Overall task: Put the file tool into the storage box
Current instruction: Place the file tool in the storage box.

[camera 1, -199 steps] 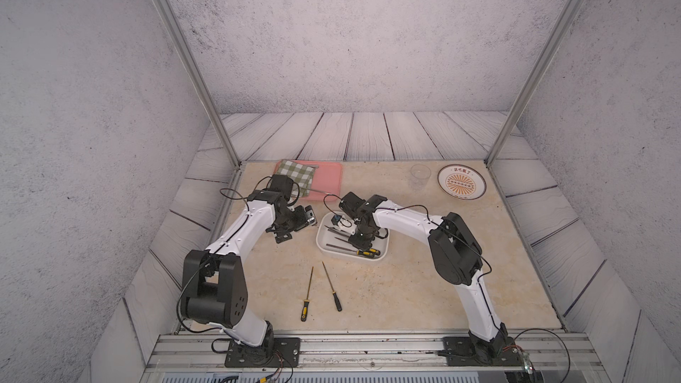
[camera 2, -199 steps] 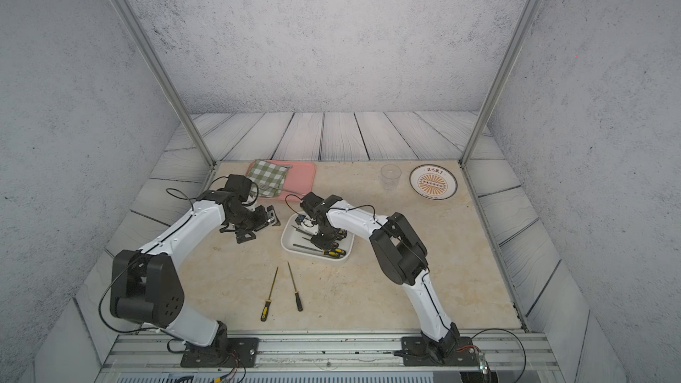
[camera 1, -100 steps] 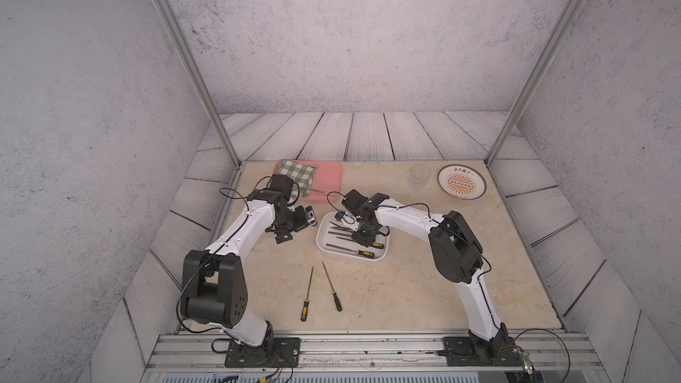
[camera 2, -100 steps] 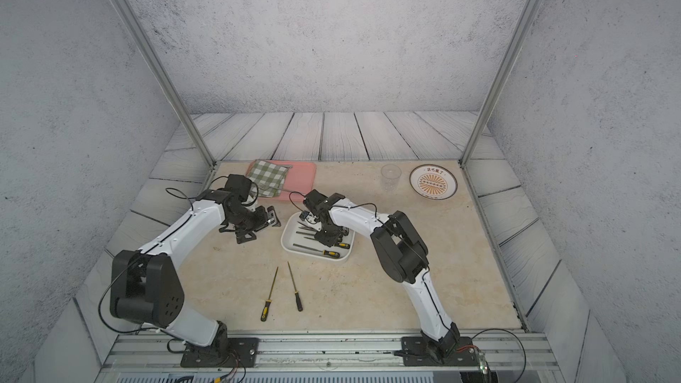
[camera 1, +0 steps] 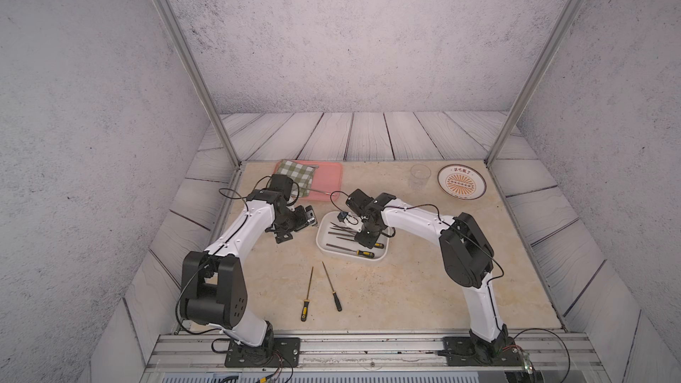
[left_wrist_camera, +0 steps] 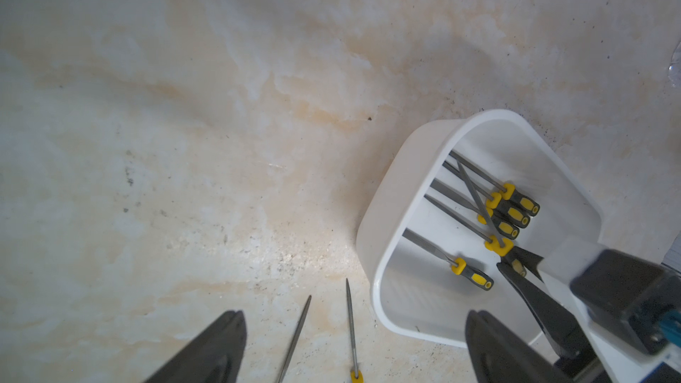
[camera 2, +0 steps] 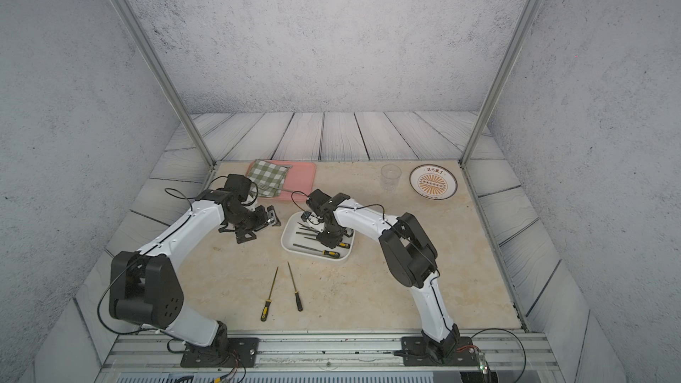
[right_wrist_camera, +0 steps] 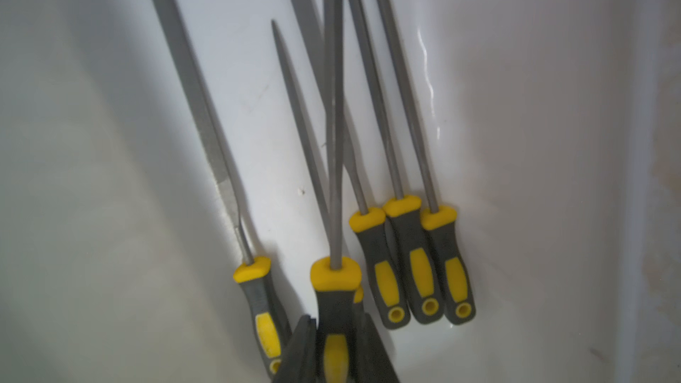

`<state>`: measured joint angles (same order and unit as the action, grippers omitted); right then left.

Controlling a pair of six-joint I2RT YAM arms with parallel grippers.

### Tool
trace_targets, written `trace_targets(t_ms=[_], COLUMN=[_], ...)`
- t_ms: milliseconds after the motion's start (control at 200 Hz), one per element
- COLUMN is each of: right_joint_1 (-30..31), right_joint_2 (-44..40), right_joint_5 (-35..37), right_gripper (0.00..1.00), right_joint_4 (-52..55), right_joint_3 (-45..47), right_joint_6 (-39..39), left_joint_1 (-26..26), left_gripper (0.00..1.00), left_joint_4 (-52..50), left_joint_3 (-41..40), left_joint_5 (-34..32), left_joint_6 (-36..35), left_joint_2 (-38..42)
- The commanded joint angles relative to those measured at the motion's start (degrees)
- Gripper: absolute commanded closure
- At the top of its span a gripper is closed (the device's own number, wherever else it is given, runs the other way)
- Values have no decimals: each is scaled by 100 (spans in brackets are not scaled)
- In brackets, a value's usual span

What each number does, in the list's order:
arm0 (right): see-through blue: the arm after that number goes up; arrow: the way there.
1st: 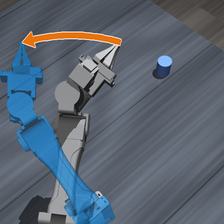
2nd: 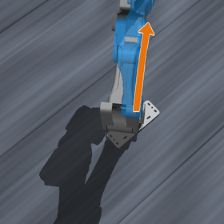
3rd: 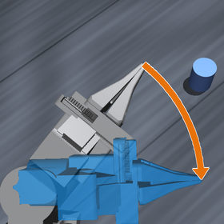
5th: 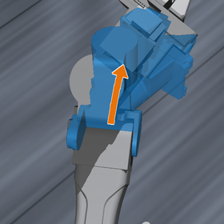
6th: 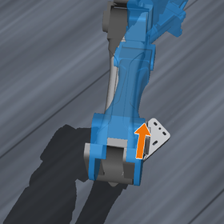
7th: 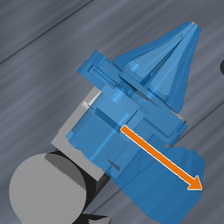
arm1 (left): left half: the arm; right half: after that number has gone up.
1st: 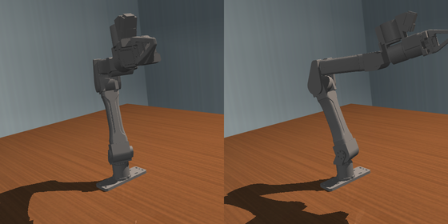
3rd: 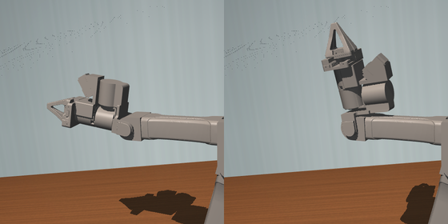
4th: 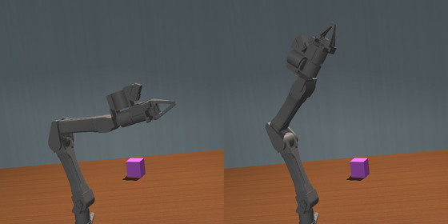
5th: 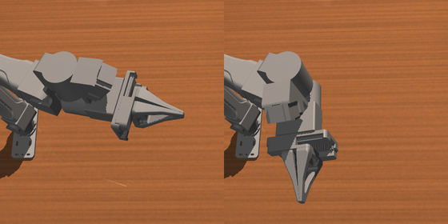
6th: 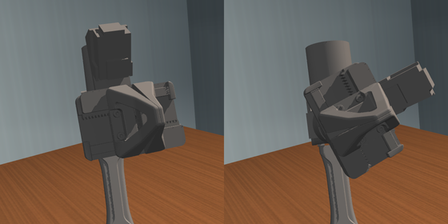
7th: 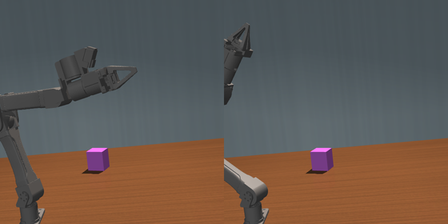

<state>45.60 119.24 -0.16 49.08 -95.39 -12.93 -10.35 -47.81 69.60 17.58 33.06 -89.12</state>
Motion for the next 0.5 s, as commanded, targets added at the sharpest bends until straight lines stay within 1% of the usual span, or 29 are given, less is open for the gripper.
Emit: trace_targets(t_ms=[0, 210, 375, 495], right_joint_1=[58, 327, 354, 353], right_joint_2=[-325, -397, -340, -258], right_joint_5=[-272, -300, -217, -86], right_gripper=[85, 85, 85, 81], right_joint_4=[82, 115, 54, 49], right_joint_3=[204, 481, 633, 587], right_joint_6=[248, 308, 357, 335], left_joint_1=[15, 15, 15, 15], left_gripper=[2, 2, 2, 2], left_joint_4=[-65, -79, -93, -82], left_joint_3=[-9, 105, 21, -68], left_joint_5=[-1, 16, 26, 19], left_joint_6=[-10, -10, -12, 16], left_joint_2=[145, 175, 260, 381])
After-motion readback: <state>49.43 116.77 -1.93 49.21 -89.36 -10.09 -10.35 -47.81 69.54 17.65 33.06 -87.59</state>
